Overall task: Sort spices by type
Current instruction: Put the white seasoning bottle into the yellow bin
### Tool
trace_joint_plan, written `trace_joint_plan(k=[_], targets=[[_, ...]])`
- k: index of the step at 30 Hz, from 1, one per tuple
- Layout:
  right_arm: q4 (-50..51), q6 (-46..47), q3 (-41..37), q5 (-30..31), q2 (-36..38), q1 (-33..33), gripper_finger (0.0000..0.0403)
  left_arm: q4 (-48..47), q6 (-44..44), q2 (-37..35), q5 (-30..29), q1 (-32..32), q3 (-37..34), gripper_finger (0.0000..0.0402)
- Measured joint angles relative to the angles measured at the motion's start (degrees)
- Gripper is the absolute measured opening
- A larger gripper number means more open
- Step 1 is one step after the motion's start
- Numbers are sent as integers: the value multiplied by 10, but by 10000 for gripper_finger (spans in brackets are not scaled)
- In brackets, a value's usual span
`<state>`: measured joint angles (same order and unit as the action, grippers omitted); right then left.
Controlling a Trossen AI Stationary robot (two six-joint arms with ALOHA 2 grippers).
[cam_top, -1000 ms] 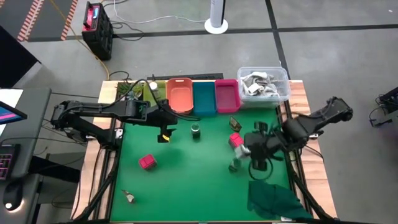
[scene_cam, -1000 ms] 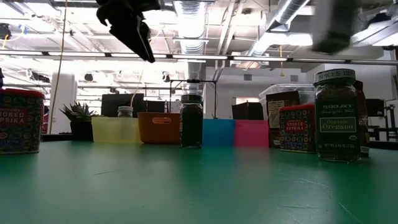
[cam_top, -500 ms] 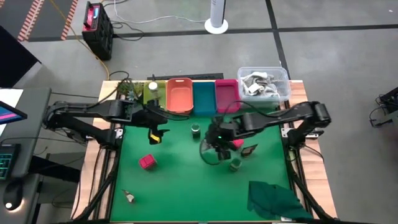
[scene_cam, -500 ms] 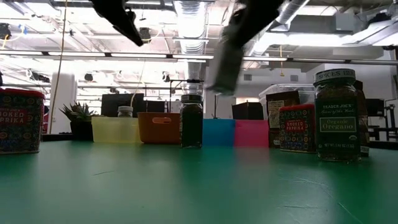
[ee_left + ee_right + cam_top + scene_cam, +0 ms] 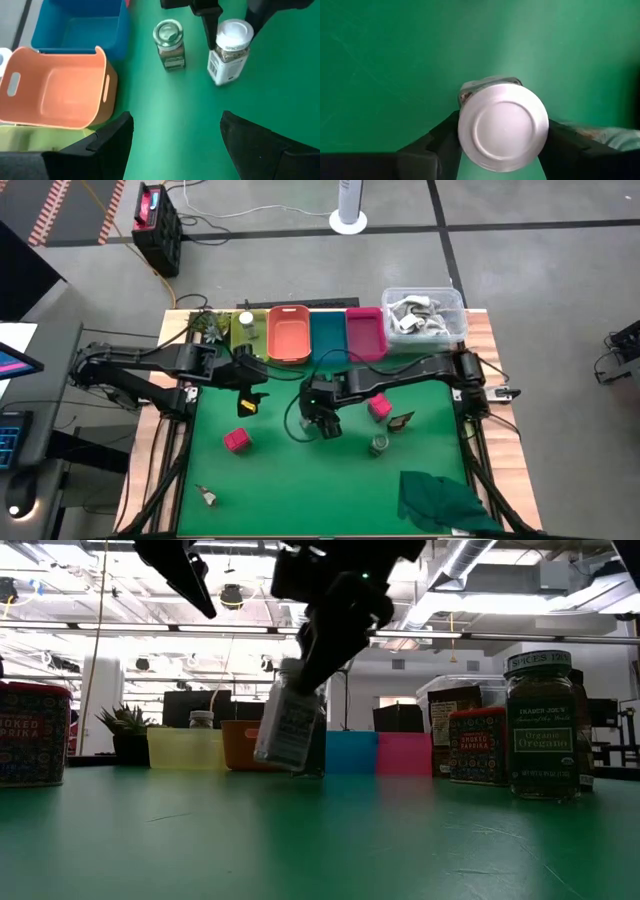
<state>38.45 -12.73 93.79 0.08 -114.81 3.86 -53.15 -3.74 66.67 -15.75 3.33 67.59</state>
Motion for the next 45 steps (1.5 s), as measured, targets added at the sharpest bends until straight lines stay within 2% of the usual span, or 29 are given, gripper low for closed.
trace_joint_plan(k=[8, 12, 16, 23, 28, 34, 40, 45], targets=[[9, 1, 26, -1, -6, -7, 306, -2, 3, 0, 8, 0, 0, 286], [63, 4, 57, -1, -3, -7, 323, -1, 3, 0, 8, 0, 0, 286], [128, 21, 59, -1, 36, -7, 326, 18, -3, -1, 9, 0, -16, 286], [142, 90, -79, 16, 149, -24, 326, 123, -16, 0, 44, 1, -91, 286], [50, 149, -216, 76, 270, -29, 326, 236, -14, 2, 51, 7, -126, 286], [-73, 210, -342, 176, 395, -19, 326, 331, 5, 52, 51, 26, -126, 286], [-161, 216, -403, 277, 461, 10, 326, 397, -18, 138, 51, 43, -126, 286], [-184, 200, -407, 310, 481, 24, 326, 423, -1, 184, 50, 57, -126, 286]])
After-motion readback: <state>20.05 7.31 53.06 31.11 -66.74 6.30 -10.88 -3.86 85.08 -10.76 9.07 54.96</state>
